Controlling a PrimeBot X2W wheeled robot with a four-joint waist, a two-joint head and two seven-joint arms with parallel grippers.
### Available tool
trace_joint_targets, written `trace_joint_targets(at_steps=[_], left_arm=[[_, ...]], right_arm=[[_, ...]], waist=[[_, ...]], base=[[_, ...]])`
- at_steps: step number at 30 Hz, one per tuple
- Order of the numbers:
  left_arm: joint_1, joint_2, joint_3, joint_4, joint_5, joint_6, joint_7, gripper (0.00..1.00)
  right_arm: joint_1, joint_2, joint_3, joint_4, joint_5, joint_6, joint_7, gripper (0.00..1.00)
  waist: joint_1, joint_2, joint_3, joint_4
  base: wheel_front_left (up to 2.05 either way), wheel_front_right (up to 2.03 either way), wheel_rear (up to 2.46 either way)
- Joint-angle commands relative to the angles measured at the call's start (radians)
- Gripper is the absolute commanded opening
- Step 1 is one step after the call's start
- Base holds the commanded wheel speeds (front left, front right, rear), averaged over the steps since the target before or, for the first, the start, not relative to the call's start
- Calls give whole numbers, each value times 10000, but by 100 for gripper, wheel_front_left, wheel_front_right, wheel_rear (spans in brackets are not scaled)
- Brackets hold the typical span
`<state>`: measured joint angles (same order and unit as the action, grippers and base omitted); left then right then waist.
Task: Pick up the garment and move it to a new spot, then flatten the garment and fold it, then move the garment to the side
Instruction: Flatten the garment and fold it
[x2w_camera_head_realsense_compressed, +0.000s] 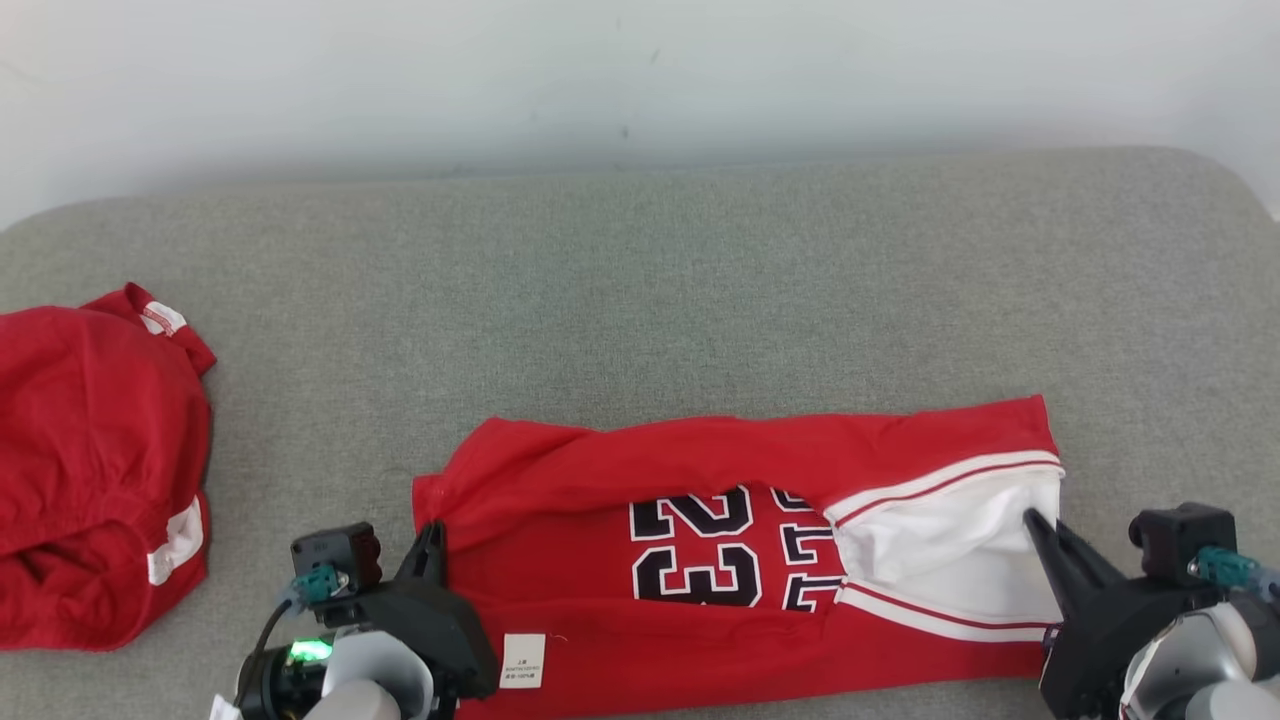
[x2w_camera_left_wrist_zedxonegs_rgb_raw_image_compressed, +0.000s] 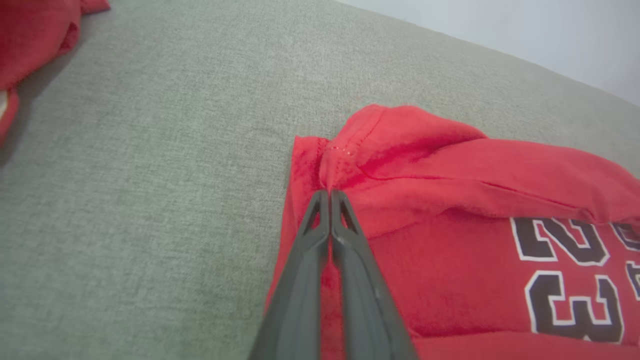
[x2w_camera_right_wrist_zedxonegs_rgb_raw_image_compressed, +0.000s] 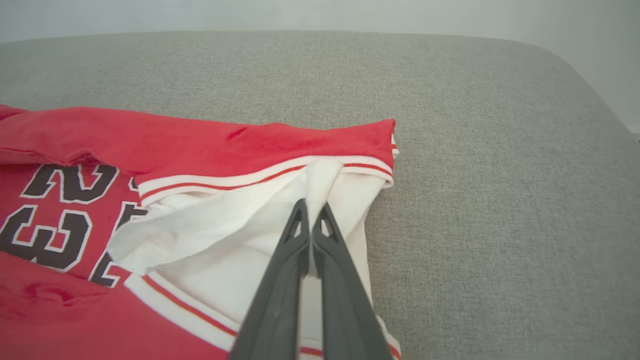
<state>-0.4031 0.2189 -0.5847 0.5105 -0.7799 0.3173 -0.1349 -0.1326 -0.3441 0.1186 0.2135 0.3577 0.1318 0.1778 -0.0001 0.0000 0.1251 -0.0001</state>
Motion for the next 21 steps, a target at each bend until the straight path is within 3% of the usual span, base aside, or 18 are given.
trace_joint_targets(at_steps=[1,14,16,18,20,21], left_arm=[[231,27,14,-86,-49,96,42,0],[1057,104,-50,-578,-232,362,112,0],[1117,143,-56,-597,-285,340,172,1],[1142,158,-70,-614,-303,327,173,16],[1214,171,-98,-611,-332,334,246,17],[1238,184,-98,-618,-331,347,264,22]], right_arm=[[249,109,-83,-167,-113,-23,132,0],[758,450,-336,-264,-442,-23,492,0],[778,460,-303,-226,-495,-23,611,15],[849,436,-301,-201,-555,-23,740,15],[931,465,-333,-188,-592,-23,850,26],[966,493,-356,-190,-585,-23,903,38]], waist=[[1,0,-110,6],[1,0,-359,68],[1,0,-381,83],[1,0,-411,95],[1,0,-446,99],[1,0,-468,97]], base=[[0,0,0],[0,0,0],[0,0,0],[0,0,0],[0,0,0],[0,0,0]])
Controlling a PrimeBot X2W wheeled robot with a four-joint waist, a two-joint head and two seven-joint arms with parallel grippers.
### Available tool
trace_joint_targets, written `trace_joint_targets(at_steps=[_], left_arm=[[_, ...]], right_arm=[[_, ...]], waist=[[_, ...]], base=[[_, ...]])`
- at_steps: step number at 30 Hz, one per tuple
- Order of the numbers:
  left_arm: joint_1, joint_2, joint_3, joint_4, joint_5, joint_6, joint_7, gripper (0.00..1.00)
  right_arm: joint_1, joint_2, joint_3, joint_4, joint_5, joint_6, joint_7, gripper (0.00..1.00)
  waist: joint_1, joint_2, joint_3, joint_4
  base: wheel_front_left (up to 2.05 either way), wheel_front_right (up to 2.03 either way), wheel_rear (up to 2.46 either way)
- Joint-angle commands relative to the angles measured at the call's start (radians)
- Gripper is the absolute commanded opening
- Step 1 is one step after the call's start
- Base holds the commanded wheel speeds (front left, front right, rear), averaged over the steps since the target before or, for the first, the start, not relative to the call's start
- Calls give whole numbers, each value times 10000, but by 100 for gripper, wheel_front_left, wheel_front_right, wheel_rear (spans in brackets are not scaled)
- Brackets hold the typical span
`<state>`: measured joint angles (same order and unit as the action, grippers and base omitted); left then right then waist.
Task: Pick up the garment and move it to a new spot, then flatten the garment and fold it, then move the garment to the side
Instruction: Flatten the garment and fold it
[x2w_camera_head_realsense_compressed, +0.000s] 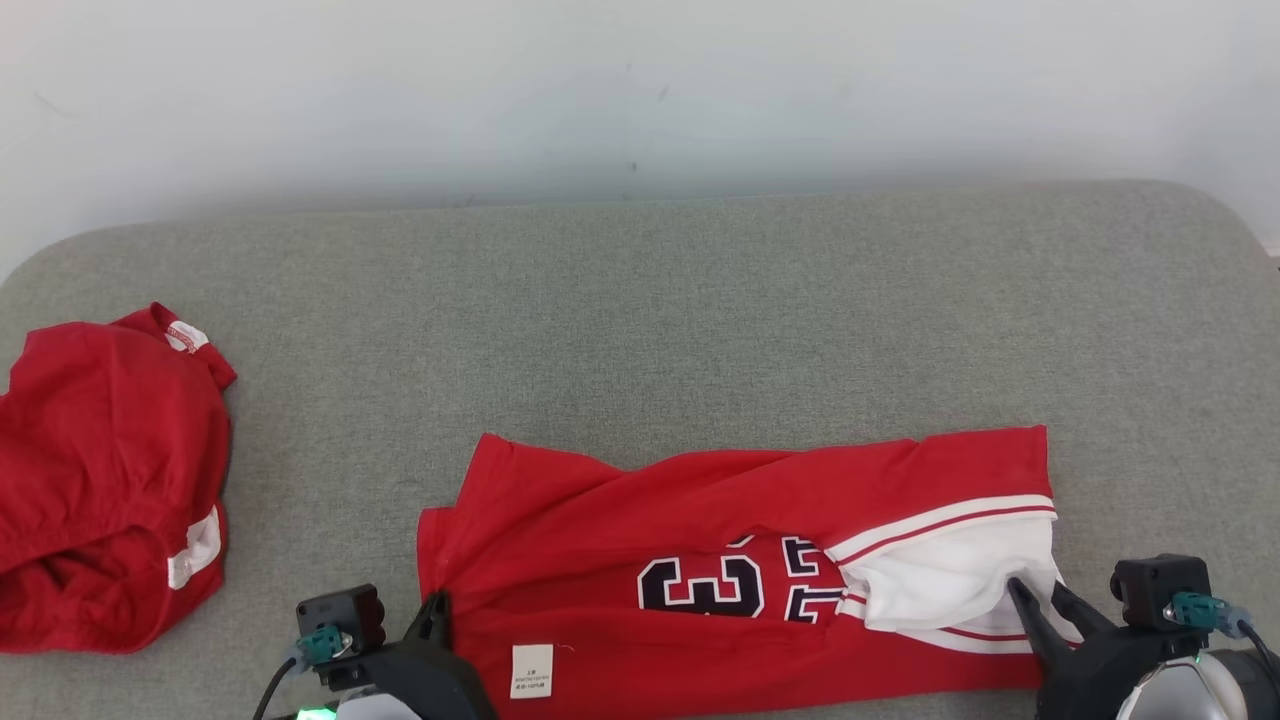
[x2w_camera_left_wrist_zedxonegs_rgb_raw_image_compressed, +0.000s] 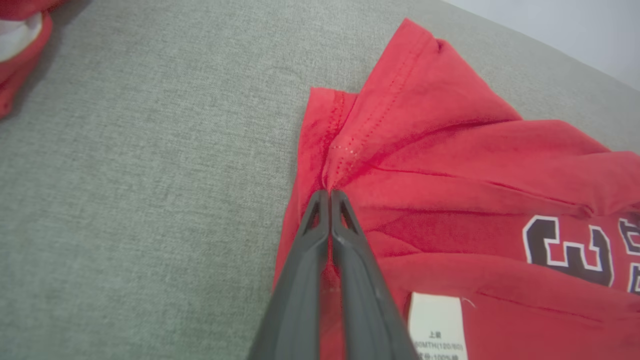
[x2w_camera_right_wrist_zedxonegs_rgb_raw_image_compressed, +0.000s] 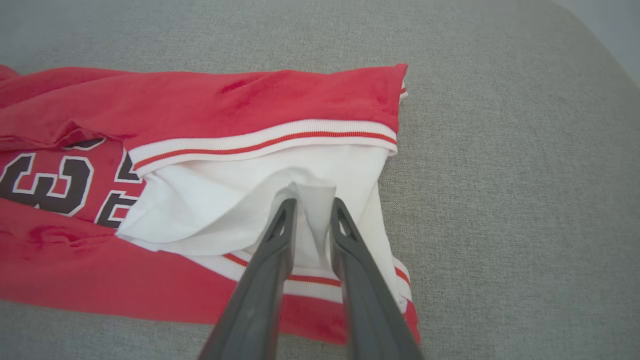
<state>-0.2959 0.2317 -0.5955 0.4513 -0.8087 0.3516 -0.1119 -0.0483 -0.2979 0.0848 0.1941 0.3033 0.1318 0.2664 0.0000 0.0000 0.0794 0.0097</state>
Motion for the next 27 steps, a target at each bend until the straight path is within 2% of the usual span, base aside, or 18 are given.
trace_joint_targets(at_steps=[1,2,3,8,16,21,24,27], left_arm=[[201,67,3,-21,-46,23,29,36],[221,81,-4,-17,-45,56,37,49],[233,88,7,-19,-46,92,18,100],[438,184,69,-192,40,104,-359,100],[664,554,589,-1041,718,-567,-1482,100],[1062,605,1497,-2129,2031,-1160,-1530,100],[1380,469,2168,-2634,2877,-1543,-1525,100],[1672,191,2810,-3011,3670,-1734,-1527,100]], right_arm=[[150,59,-37,6,-16,-23,57,66],[151,80,-54,-15,-13,-23,90,100],[173,95,-73,-36,-13,-23,121,100],[303,249,-309,-193,76,-23,56,100],[49,484,-826,-350,377,-23,526,100],[-333,566,-1125,-30,613,-23,1223,100],[-658,572,-1277,280,696,-23,1621,100],[-967,609,-1492,649,776,-24,1914,100]], waist=[[0,0,-36,-6],[0,0,-60,-11],[0,0,-92,-16],[0,0,-285,-57],[0,0,-488,-4],[0,0,-451,128],[0,0,-384,225],[0,0,-309,327]], base=[[0,0,0],[0,0,0],[0,0,0],[0,0,0],[0,0,0],[0,0,0],[0,0,0],[0,0,0]])
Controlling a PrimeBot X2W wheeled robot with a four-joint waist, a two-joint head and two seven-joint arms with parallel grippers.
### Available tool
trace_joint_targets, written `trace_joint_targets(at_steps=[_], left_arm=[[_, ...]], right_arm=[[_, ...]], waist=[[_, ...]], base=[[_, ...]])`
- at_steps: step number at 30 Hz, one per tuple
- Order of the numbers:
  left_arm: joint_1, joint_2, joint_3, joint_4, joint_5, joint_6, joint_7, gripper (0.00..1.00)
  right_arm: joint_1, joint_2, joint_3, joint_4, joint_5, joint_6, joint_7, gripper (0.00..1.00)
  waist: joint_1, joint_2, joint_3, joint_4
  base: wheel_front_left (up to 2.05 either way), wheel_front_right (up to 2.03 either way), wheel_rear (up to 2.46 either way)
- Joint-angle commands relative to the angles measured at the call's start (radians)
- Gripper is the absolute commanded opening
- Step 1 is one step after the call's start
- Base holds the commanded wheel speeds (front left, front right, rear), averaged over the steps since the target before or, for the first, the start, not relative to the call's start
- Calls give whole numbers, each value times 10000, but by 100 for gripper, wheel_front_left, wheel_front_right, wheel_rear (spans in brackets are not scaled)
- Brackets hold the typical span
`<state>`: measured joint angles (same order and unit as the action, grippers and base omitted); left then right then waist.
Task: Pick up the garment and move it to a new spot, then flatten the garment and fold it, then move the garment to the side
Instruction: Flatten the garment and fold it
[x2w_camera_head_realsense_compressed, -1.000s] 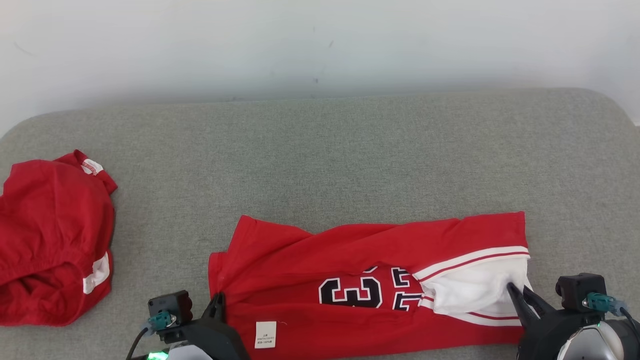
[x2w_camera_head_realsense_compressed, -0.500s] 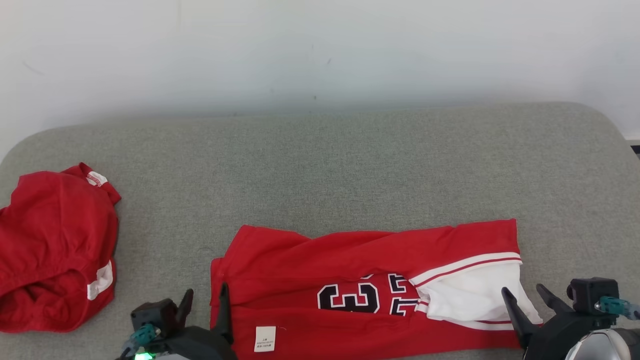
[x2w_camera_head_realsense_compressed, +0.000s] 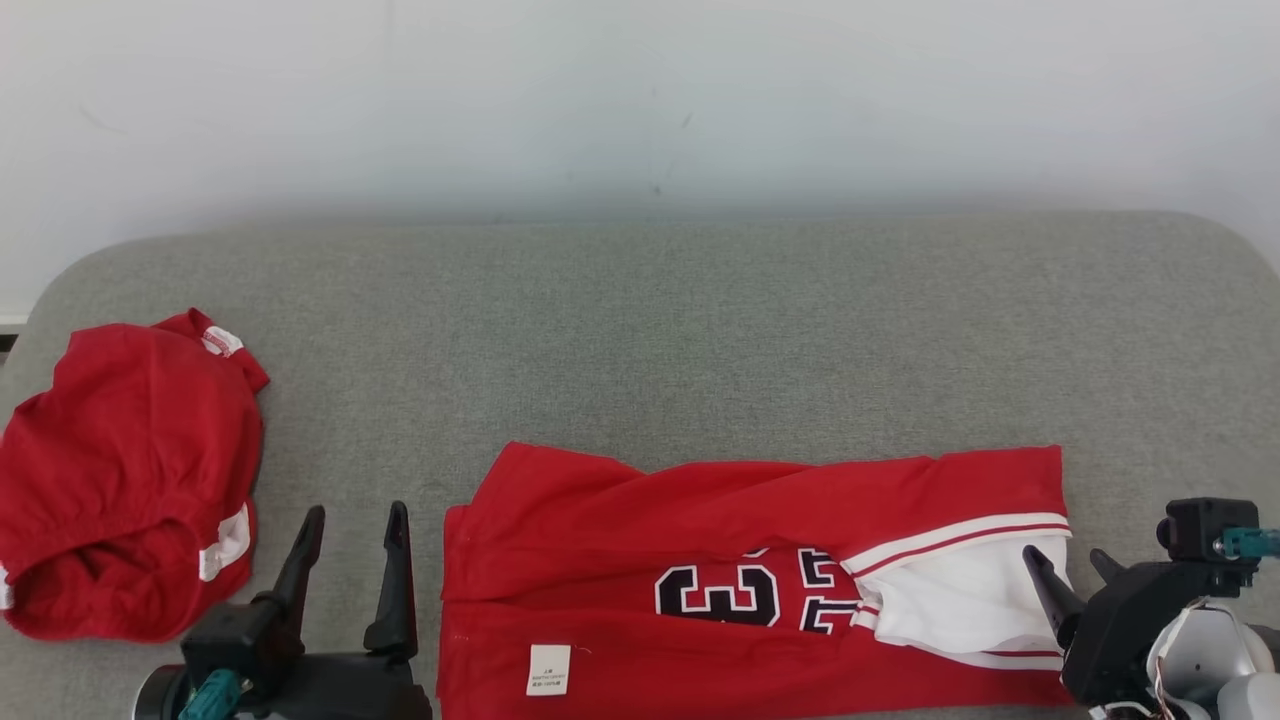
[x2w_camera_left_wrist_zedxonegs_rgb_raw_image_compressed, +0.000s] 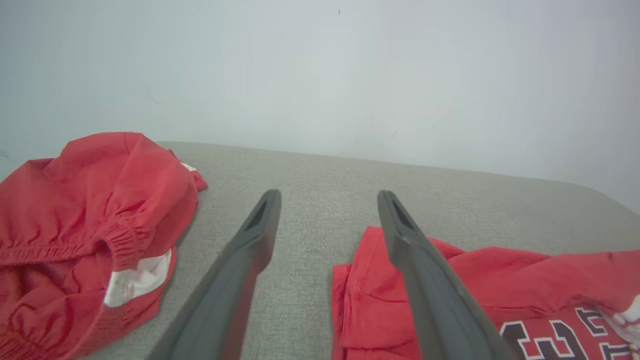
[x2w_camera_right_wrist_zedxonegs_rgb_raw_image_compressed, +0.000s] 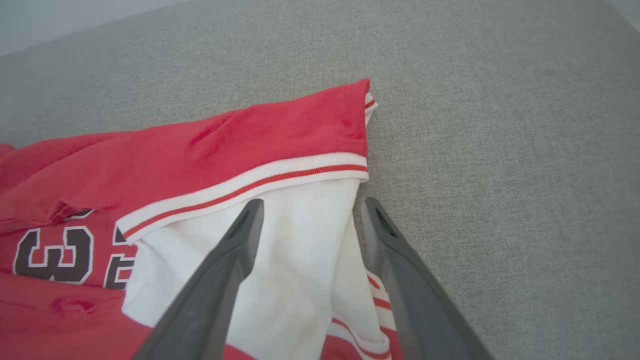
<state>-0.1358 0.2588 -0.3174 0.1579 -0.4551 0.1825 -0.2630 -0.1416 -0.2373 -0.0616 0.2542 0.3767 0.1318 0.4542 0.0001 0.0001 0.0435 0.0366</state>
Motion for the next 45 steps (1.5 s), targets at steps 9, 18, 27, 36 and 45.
trace_joint_targets(at_steps=[9,18,27,36,45], left_arm=[[903,-974,1773,-765,1434,-856,-10,100],[1514,-1618,3185,-603,2209,-1547,-13,100],[1586,-1951,3837,-461,2631,-1972,-13,100],[1379,-2054,4025,-321,2729,-2075,-13,100],[1218,-2078,4031,-486,2741,-2167,-13,100]], right_arm=[[-646,-47,-536,997,-87,-24,733,100],[-1152,-2,-811,1765,-515,-24,1209,100],[-1486,382,-639,2545,-461,-24,1982,100],[-1871,320,-1439,2658,-1090,-28,1459,0],[-2177,-152,-3009,2226,-1970,-27,1326,0]], waist=[[-1,-1,232,316],[-1,-1,587,475],[-1,-1,879,706],[-1,-1,921,632],[-1,-1,759,251]], base=[[0,0,0],[0,0,0],[0,0,0],[0,0,0],[0,0,0]])
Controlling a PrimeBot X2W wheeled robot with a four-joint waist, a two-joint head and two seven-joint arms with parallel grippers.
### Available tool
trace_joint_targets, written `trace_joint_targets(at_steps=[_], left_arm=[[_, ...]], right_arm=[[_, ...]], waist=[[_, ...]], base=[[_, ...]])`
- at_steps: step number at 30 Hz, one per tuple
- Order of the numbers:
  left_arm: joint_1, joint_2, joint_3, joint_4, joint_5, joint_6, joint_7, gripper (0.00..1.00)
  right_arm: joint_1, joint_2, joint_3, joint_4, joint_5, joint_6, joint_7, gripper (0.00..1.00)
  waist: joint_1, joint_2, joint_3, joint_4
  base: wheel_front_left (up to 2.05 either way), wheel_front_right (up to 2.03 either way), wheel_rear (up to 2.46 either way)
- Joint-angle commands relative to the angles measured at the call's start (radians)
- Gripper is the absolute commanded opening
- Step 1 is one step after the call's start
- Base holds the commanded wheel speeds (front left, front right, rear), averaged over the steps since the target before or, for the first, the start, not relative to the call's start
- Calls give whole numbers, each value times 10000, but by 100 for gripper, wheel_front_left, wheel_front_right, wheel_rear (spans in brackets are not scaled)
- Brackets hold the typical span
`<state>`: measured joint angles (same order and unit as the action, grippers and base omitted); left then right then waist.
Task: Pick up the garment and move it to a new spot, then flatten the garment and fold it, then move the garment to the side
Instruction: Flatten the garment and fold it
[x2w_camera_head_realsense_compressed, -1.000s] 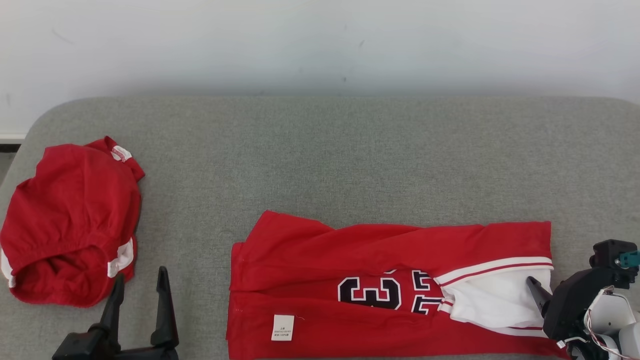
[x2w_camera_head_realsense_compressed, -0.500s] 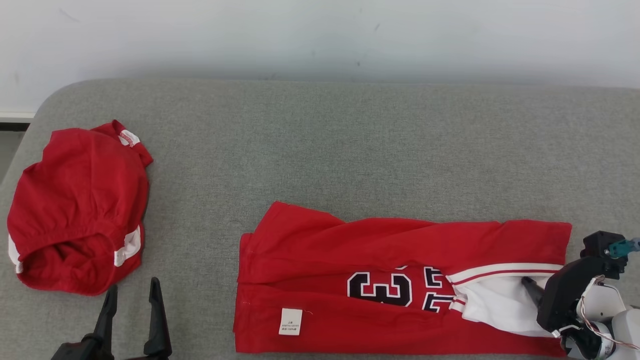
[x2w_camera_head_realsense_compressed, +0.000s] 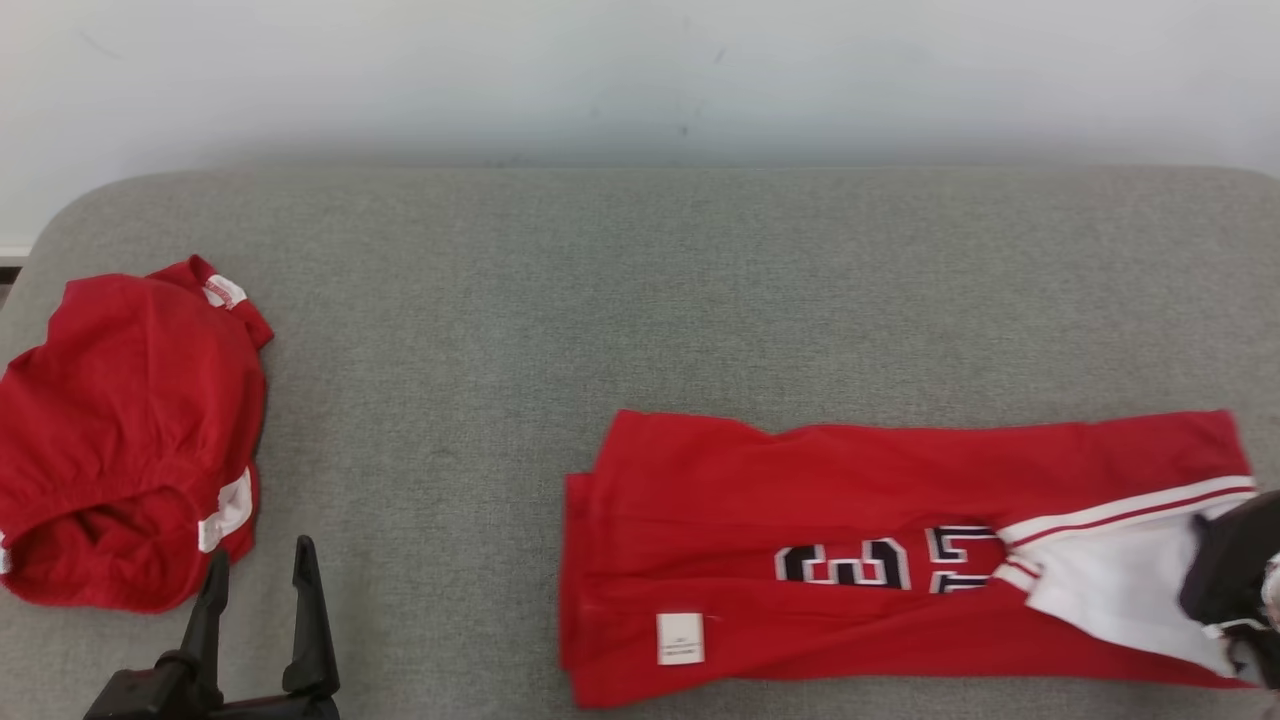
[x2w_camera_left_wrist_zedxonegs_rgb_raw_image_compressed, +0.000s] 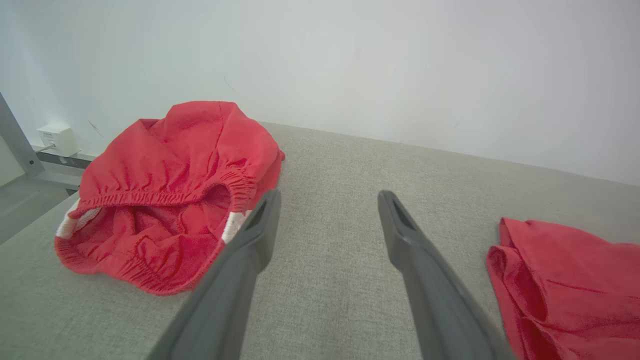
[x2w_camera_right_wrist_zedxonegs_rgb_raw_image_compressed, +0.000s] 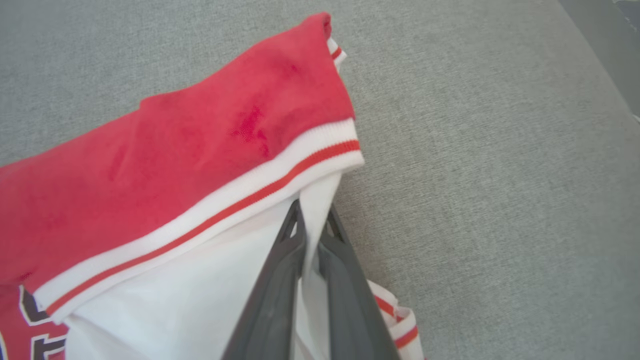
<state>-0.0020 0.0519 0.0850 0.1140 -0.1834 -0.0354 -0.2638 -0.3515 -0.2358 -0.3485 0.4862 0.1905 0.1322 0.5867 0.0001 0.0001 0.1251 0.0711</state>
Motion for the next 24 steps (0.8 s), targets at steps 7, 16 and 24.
trace_joint_targets(at_steps=[7,16,24], left_arm=[[-206,-10,-150,-143,-22,45,-4,100],[-122,-9,-391,-39,-169,174,-6,100],[215,-11,-281,-96,-297,262,-6,100]], right_arm=[[-85,-680,-949,-612,-829,-29,3,0],[398,-515,60,-1817,-786,-29,333,0],[1244,198,2756,-3282,-149,-29,677,0]], waist=[[-1,-1,-131,-349],[-1,-1,-375,-476],[-1,-1,-666,-400]], base=[[0,0,0],[0,0,0],[0,0,0]])
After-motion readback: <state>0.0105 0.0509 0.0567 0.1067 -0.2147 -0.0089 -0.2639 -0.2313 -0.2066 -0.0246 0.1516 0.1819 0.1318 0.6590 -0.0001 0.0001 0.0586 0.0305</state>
